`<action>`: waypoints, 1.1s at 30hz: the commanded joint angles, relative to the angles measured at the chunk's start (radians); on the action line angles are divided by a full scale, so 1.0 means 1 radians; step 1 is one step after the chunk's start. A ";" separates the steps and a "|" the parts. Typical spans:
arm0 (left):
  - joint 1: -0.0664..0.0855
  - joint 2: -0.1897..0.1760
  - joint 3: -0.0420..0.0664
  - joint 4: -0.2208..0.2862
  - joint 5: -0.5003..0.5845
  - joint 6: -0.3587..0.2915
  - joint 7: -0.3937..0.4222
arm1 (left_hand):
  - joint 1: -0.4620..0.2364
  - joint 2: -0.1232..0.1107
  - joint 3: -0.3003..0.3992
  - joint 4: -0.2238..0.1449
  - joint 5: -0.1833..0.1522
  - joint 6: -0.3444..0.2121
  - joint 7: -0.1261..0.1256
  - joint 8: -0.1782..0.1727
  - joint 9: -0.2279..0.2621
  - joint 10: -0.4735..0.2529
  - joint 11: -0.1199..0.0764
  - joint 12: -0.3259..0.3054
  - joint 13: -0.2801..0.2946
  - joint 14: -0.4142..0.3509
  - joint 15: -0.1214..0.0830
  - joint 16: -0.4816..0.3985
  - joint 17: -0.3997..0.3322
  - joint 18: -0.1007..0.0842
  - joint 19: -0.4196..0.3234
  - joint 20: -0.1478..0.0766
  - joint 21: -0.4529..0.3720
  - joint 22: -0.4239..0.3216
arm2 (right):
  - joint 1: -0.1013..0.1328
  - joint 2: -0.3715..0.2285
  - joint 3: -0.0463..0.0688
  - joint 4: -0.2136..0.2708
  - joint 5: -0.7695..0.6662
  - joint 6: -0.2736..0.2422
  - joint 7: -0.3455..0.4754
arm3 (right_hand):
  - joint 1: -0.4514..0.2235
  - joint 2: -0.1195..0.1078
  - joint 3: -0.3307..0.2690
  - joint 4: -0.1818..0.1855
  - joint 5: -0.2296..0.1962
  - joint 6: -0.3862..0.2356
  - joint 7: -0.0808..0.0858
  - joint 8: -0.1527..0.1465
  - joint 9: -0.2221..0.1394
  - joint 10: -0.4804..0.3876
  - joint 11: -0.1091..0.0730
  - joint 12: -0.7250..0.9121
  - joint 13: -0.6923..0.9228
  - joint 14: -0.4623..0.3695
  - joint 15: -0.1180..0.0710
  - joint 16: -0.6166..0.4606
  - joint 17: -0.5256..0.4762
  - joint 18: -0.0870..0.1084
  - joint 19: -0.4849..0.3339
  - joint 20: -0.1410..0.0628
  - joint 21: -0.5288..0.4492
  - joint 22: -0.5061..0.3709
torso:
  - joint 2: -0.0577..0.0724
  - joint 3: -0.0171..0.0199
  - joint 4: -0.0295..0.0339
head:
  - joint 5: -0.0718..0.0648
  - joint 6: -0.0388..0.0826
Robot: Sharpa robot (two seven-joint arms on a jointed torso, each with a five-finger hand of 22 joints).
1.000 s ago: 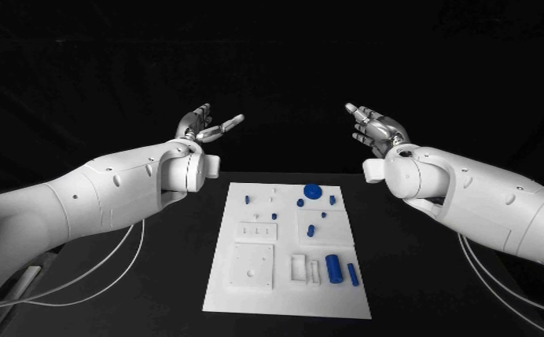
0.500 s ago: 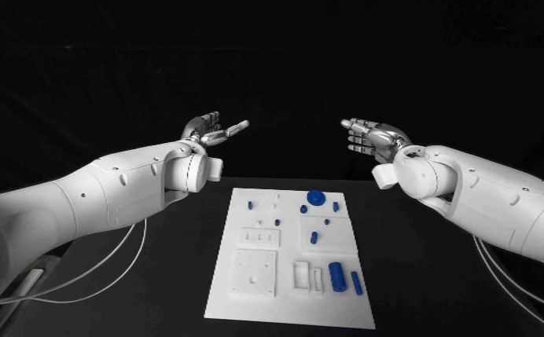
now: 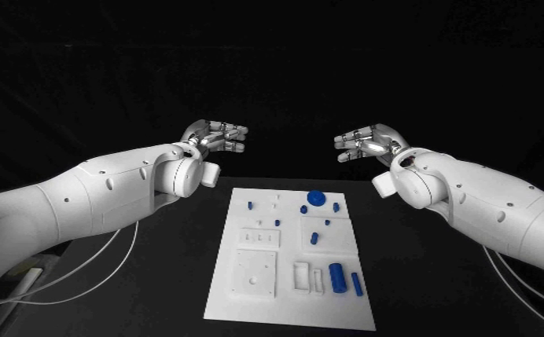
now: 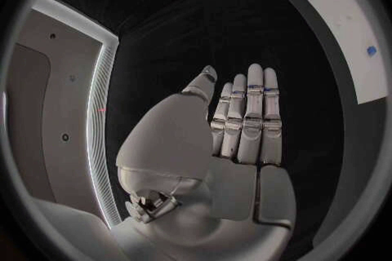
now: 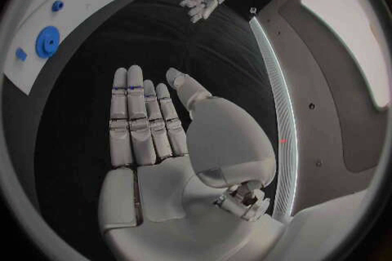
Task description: Assemble the parts on the task board
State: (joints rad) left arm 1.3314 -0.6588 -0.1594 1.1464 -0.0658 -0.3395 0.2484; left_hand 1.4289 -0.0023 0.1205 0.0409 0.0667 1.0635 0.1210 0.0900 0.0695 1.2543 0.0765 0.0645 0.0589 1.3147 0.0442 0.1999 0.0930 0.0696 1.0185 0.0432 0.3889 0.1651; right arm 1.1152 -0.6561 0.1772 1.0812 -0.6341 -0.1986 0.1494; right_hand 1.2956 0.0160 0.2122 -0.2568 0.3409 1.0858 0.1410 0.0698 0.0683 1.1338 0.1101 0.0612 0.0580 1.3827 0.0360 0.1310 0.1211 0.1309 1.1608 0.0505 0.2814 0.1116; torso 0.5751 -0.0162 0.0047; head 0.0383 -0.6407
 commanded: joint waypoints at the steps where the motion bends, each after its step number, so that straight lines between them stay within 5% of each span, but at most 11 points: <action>1: 0.010 -0.020 0.001 0.044 -0.083 0.090 0.029 | 0.004 0.013 -0.002 -0.023 0.005 0.019 -0.005 -0.016 -0.002 0.041 -0.015 -0.002 0.001 0.030 -0.018 0.029 0.013 -0.026 0.018 -0.028 0.033 0.018 | -0.001 -0.004 0.001 0.020 -0.307 0.000 0.026 | -0.012 -0.010 0.010 -0.015 -0.001 0.017 -0.005 -0.006 -0.002 0.017 -0.008 -0.004 0.000 0.066 -0.019 -0.002 0.018 -0.010 0.050 -0.032 0.030 0.013 | 0.023 -0.0052 0.0007 | -0.006 0.005; 4: 0.019 -0.050 0.001 0.102 -0.111 0.104 0.029 | -0.007 0.017 -0.014 -0.047 0.005 0.023 -0.007 -0.024 -0.002 0.061 -0.024 -0.002 0.001 0.057 -0.036 0.088 0.041 -0.038 0.028 -0.053 0.086 0.049 | -0.002 -0.011 0.001 0.051 -0.478 0.009 -0.006 | -0.010 -0.024 -0.001 -0.027 -0.003 0.040 -0.017 -0.006 -0.002 0.063 -0.030 -0.003 0.001 0.131 -0.049 0.080 0.084 -0.007 0.136 -0.071 0.097 0.049 | 0.042 -0.0084 0.0049 | -0.012 0.013; 7: 0.023 -0.069 0.001 0.141 -0.121 0.107 0.028 | -0.018 0.022 -0.023 -0.064 0.005 0.020 -0.007 -0.025 -0.003 0.060 -0.025 -0.002 0.001 0.043 -0.043 0.159 0.077 -0.043 0.012 -0.064 0.136 0.082 | -0.002 -0.015 0.001 0.072 -0.614 0.011 -0.040 | -0.009 -0.045 -0.009 -0.028 -0.003 0.042 -0.018 -0.007 -0.003 0.067 -0.033 -0.004 0.001 0.131 -0.058 0.214 0.172 -0.002 0.167 -0.086 0.157 0.088 | 0.055 -0.0108 0.0080 | -0.017 0.016; 9: 0.024 -0.080 0.001 0.164 -0.125 0.109 0.027 | -0.026 0.023 -0.030 -0.077 0.005 0.019 -0.010 -0.023 -0.002 0.063 -0.028 0.006 0.005 0.004 -0.047 0.259 0.128 -0.042 -0.003 -0.072 0.199 0.123 | -0.002 -0.015 0.001 0.083 -0.696 0.008 -0.065 | -0.020 -0.054 0.006 -0.028 0.002 0.045 -0.021 -0.007 -0.003 0.073 -0.036 -0.002 0.001 0.116 -0.062 0.340 0.259 0.006 0.172 -0.090 0.215 0.134 | 0.065 -0.0124 0.0117 | -0.023 0.022; 16: 0.028 -0.120 0.003 0.236 -0.132 0.115 0.026 | -0.048 0.021 -0.038 -0.080 0.005 0.006 -0.004 -0.025 -0.003 0.032 -0.018 -0.003 0.001 -0.020 -0.045 0.323 0.144 -0.034 -0.028 -0.066 0.240 0.149 | -0.002 -0.005 0.001 0.114 -0.932 -0.016 -0.157 | -0.043 -0.096 0.087 -0.029 -0.004 0.036 -0.025 -0.008 -0.003 0.061 -0.034 -0.005 0.001 0.100 -0.064 0.560 0.415 0.028 0.178 -0.092 0.353 0.260 | 0.094 -0.0144 0.0212 | -0.033 0.033; 23: 0.035 -0.144 0.004 0.280 -0.135 0.118 0.028 | -0.061 0.014 -0.043 -0.077 0.005 -0.012 0.002 -0.025 -0.003 -0.001 -0.007 -0.003 0.001 -0.030 -0.040 0.337 0.139 -0.030 -0.035 -0.060 0.246 0.150 | -0.006 0.004 0.001 0.141 -1.076 -0.041 -0.228 | -0.050 -0.122 0.168 -0.023 -0.055 0.034 -0.026 -0.007 -0.003 0.057 -0.035 -0.003 0.001 0.079 -0.061 0.635 0.445 0.021 0.183 -0.096 0.403 0.331 | 0.114 -0.0177 0.0327 | -0.039 0.039; 33: 0.046 -0.166 0.006 0.330 -0.136 0.120 0.027 | -0.071 0.008 -0.050 -0.080 0.005 -0.028 0.009 -0.025 -0.003 -0.042 0.006 -0.002 0.001 -0.036 -0.032 0.345 0.119 -0.020 -0.037 -0.051 0.252 0.146 | -0.022 0.020 0.001 0.158 -1.192 -0.051 -0.286 | -0.052 -0.149 0.208 -0.010 -0.087 0.028 -0.027 -0.007 -0.003 0.039 -0.031 -0.004 0.001 0.071 -0.056 0.669 0.431 0.013 0.197 -0.093 0.401 0.381 | 0.139 -0.0209 0.0464 | -0.043 0.046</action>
State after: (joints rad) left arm 1.3734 -0.8240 -0.1553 1.4687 -0.1952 -0.2376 0.2622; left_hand 1.3677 0.0084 0.0765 -0.0402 0.0667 1.0396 0.1301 0.0690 0.0672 1.2199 0.0823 0.0635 0.0607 1.2842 0.0091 0.5414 0.2128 0.0378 0.9826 -0.0108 0.6361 0.3119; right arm 1.0957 -0.6375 0.1778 1.2368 -1.7421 -0.2402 -0.0933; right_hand 1.2425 -0.1265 0.4145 -0.2661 0.2581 1.1186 0.1136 0.0657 0.0664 1.1792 0.0785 0.0611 0.0581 1.4605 -0.0192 0.7970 0.5546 0.1479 1.3528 -0.0429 0.6833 0.4886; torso 0.7034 -0.0359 0.0458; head -0.0055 -0.5956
